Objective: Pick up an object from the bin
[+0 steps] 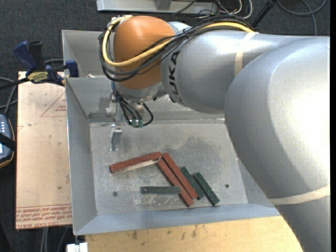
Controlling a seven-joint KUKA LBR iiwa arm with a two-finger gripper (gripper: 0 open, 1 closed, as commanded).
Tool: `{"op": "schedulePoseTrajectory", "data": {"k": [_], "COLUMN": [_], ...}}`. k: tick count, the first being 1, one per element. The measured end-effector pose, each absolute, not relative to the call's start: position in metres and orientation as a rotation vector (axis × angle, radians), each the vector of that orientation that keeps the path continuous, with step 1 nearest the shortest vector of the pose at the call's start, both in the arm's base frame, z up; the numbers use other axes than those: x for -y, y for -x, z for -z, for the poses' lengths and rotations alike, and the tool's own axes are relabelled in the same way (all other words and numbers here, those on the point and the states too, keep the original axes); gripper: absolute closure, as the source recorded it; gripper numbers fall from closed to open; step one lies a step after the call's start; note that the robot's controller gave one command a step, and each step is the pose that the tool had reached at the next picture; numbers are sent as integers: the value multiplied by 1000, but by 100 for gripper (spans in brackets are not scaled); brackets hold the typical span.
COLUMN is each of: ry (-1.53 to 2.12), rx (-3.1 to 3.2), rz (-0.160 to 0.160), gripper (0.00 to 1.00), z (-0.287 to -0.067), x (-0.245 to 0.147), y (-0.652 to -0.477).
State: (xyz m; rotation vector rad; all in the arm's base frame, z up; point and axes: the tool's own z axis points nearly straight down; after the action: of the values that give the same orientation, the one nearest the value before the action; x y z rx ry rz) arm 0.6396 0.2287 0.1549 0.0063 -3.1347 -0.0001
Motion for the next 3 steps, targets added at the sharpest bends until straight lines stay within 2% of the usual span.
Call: {"op": "schedulePoseTrajectory", "data": {"k": [1,2,3], "ry": [-2,-89,-512], "rx": [3143,3143,3115], "rz": [2,3,10], "gripper": [0,0,100], "z": [-160,-138,-79], "x": [-228,-211,-165], "y": [-642,-616,-633]}}
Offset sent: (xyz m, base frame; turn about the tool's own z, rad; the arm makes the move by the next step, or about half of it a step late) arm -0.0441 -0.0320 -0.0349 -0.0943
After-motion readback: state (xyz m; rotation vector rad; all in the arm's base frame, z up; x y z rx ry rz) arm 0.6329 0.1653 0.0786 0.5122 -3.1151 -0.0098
